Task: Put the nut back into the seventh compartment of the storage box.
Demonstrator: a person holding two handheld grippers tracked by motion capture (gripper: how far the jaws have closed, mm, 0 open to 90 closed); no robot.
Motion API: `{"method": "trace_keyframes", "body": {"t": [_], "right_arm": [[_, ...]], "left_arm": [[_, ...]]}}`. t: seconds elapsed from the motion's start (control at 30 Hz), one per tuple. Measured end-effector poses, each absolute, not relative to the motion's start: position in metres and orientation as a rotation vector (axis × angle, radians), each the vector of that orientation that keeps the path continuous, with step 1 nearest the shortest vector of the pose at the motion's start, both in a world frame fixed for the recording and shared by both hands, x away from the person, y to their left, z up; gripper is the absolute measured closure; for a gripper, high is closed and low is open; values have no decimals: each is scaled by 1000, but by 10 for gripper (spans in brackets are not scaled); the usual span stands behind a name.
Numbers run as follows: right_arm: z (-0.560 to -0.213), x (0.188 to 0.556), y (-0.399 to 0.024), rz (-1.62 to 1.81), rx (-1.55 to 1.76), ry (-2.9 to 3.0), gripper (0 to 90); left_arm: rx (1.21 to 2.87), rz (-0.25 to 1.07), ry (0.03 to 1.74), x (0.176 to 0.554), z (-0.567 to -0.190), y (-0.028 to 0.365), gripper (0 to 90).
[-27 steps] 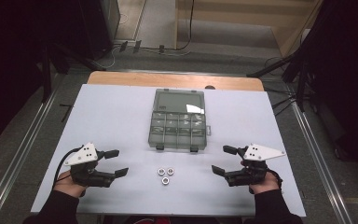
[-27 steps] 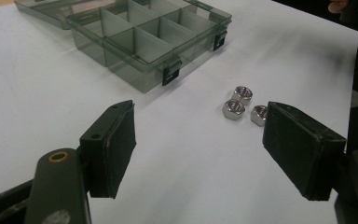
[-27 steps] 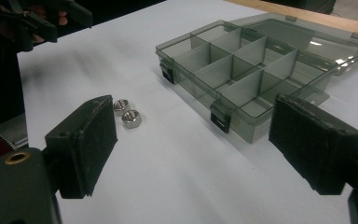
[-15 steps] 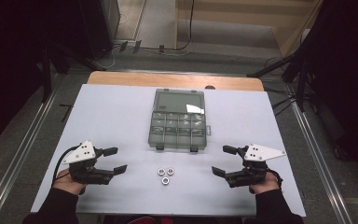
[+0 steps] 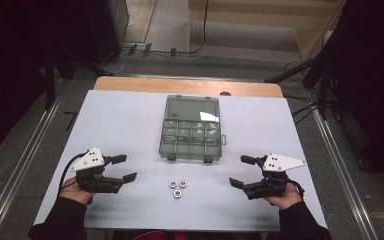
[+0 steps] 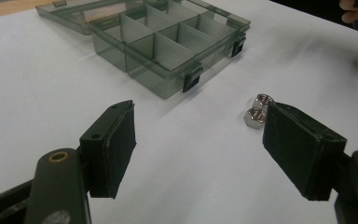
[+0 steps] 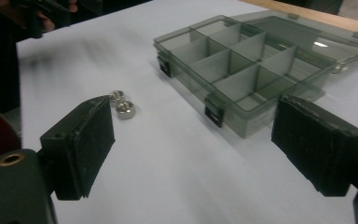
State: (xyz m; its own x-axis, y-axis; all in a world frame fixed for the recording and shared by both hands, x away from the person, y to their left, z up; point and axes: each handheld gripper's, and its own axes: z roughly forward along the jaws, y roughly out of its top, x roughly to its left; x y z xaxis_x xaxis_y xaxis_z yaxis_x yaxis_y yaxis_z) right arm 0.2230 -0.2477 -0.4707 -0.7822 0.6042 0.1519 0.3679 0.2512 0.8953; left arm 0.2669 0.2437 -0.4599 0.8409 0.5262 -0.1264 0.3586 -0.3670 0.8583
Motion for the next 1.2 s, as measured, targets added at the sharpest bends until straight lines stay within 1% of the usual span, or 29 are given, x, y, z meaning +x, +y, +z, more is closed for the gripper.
{"method": "trace_keyframes", "body": {"t": [0.27, 0.37, 0.4, 0.67, 1.2], "right_arm": [[-469, 222, -251, 1521, 924, 2294, 148], [-470, 224, -251, 1538, 919, 2318, 208], [-469, 226, -251, 1561, 908, 2326, 211], [-466, 229, -249, 1581, 869, 2330, 207], [-461, 242, -239, 1632, 819, 2342, 230]], "left_arm": [[2006, 192, 650, 269, -462, 241, 259], [2006, 192, 652, 269, -462, 241, 259], [2006, 190, 651, 269, -461, 241, 259], [2012, 185, 659, 270, -462, 240, 259], [2038, 169, 656, 266, -461, 243, 259]]}}
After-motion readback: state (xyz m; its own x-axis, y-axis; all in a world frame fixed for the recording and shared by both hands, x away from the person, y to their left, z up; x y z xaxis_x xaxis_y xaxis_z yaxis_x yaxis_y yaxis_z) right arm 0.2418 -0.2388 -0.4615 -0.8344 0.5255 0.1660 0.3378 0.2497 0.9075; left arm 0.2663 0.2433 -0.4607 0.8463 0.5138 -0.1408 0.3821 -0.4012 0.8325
